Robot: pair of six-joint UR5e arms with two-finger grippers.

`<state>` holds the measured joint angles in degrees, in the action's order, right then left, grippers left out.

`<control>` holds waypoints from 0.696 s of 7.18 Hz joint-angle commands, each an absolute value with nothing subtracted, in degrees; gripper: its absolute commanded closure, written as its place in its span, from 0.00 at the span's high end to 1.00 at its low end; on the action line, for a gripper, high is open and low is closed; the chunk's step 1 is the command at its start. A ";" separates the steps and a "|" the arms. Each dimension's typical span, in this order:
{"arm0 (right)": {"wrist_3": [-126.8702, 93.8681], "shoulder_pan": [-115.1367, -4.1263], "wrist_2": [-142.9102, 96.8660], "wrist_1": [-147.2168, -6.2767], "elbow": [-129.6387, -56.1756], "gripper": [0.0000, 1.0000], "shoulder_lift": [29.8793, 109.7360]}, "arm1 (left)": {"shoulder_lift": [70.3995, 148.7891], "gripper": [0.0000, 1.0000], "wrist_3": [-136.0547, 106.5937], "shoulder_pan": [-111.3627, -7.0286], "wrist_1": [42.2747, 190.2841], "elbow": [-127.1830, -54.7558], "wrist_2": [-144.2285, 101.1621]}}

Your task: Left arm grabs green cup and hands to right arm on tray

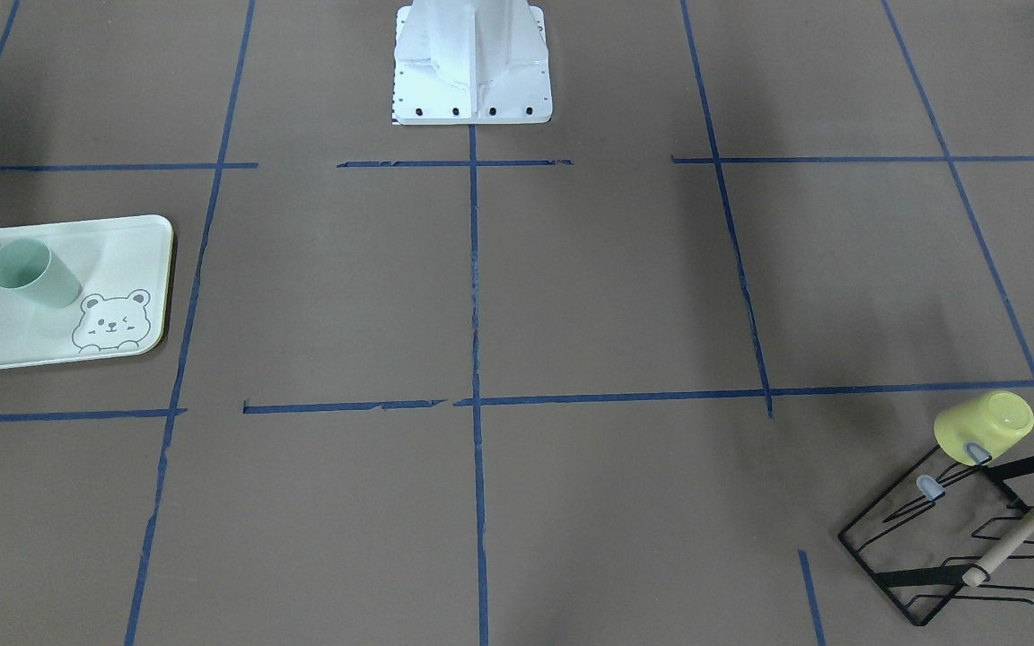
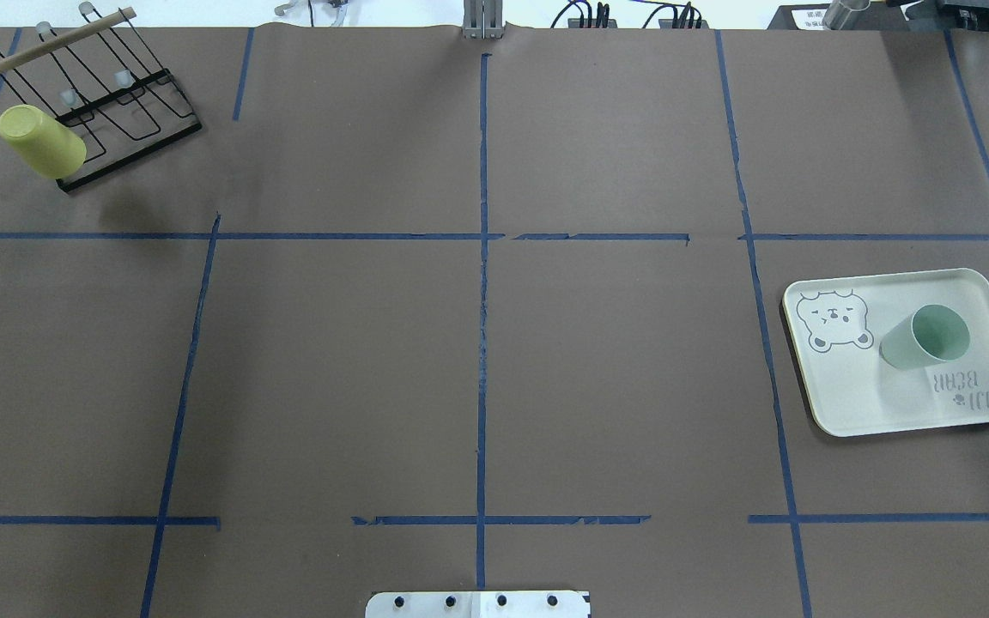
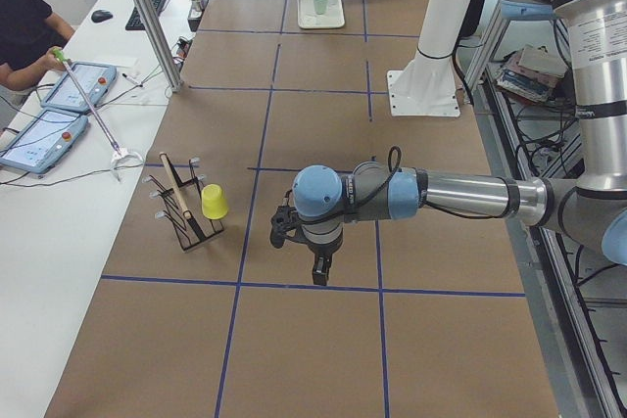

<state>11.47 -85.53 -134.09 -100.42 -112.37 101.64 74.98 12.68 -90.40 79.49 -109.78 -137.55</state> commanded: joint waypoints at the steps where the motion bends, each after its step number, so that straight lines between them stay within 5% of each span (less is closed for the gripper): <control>1: 15.29 -86.40 -131.59 -103.45 -113.20 1.00 101.69 | 74.71 1.00 12.57 -90.44 79.45 -110.04 -137.02; 5: 15.38 -86.40 -132.89 -103.45 -113.56 1.00 102.30 | 74.88 1.00 12.31 -90.35 79.37 -108.81 -137.11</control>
